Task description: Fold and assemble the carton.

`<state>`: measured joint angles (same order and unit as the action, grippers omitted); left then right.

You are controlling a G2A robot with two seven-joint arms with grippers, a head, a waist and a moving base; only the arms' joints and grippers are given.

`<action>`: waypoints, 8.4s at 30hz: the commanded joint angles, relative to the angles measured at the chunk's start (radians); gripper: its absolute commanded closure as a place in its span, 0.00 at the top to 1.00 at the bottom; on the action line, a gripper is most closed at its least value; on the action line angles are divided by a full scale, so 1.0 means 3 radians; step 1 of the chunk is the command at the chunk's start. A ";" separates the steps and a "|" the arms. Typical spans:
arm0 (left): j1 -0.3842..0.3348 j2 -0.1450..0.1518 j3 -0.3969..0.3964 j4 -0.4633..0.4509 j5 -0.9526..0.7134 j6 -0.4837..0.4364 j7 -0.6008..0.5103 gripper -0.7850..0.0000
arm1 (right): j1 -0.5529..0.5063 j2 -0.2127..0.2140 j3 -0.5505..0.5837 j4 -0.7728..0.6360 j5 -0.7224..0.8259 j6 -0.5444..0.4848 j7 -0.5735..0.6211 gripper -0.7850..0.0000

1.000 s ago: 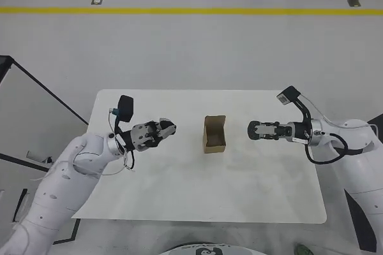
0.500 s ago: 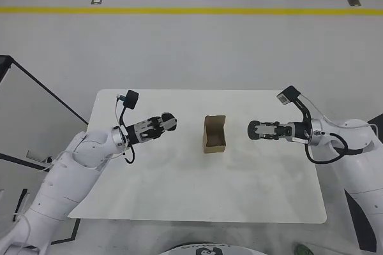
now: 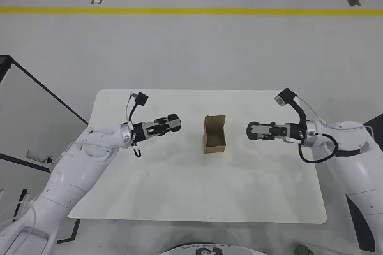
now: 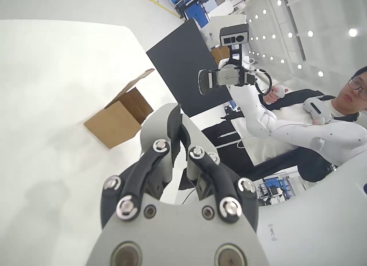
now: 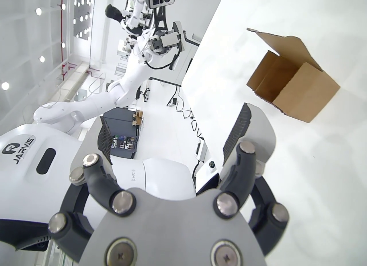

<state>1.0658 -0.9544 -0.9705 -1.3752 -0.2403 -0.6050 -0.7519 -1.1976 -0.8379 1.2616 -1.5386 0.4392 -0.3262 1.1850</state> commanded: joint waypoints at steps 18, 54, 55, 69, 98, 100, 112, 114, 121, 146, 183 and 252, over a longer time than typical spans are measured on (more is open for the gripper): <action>-0.0091 -0.0077 0.0137 0.0232 -0.0070 0.0083 -0.0026 0.00 | 0.0204 -0.0083 -0.0278 0.0349 0.0009 -0.0060 -0.0013 0.00; -0.0368 -0.0486 0.0832 0.0673 0.0035 0.0937 0.0235 0.00 | 0.0286 -0.0271 -0.0806 0.0627 -0.0445 0.0466 -0.0711 0.00; -0.0368 -0.0486 0.0832 0.0673 0.0035 0.0937 0.0235 0.00 | 0.0286 -0.0271 -0.0806 0.0627 -0.0445 0.0466 -0.0711 0.00; -0.0364 -0.0568 0.0860 0.0600 0.0005 0.1032 0.0336 0.00 | 0.0258 -0.0295 -0.0768 0.0654 -0.0461 0.0552 -0.0956 0.00; -0.0381 -0.0740 0.0907 0.0625 0.0304 0.1213 0.0550 0.00 | 0.0588 -0.0529 -0.1152 0.1019 -0.0557 0.0838 -0.1214 0.00; -0.0379 -0.0752 0.0908 0.0629 0.0317 0.1215 0.0547 0.00 | 0.0606 -0.0546 -0.1182 0.1040 -0.0594 0.0846 -0.1230 0.00; -0.0396 -0.0833 0.0949 0.0647 0.0498 0.1278 0.0585 0.00 | 0.0655 -0.0626 -0.1282 0.1092 -0.0708 0.0865 -0.1277 0.00; -0.0401 -0.0845 0.0949 0.0660 0.0511 0.1292 0.0581 0.00 | 0.0663 -0.0636 -0.1289 0.1095 -0.0727 0.0870 -0.1280 0.00; -0.0405 -0.0882 0.0937 0.0687 0.0551 0.1329 0.0568 0.00 | 0.0675 -0.0666 -0.1301 0.1110 -0.0777 0.0889 -0.1284 0.00; -0.0422 -0.1005 0.0907 0.0778 0.0729 0.1477 0.0554 0.00 | 0.0611 -0.0693 -0.1197 0.1010 -0.1010 0.1023 -0.1275 0.00; -0.0370 -0.1092 0.0744 0.0818 0.0839 0.1443 0.0426 0.00 | 0.0607 -0.0775 -0.1144 0.1021 -0.1169 0.1098 -0.1234 0.00; -0.0339 -0.1220 0.0559 0.0948 0.0941 0.1449 0.0350 0.00 | 0.0519 -0.0841 -0.0960 0.0910 -0.1368 0.1183 -0.1194 0.00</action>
<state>0.9649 -1.3196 -0.8024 -1.0926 0.0422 -0.1696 -0.6467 -1.0404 -1.0906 0.9716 -1.2627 0.0305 0.0281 0.8267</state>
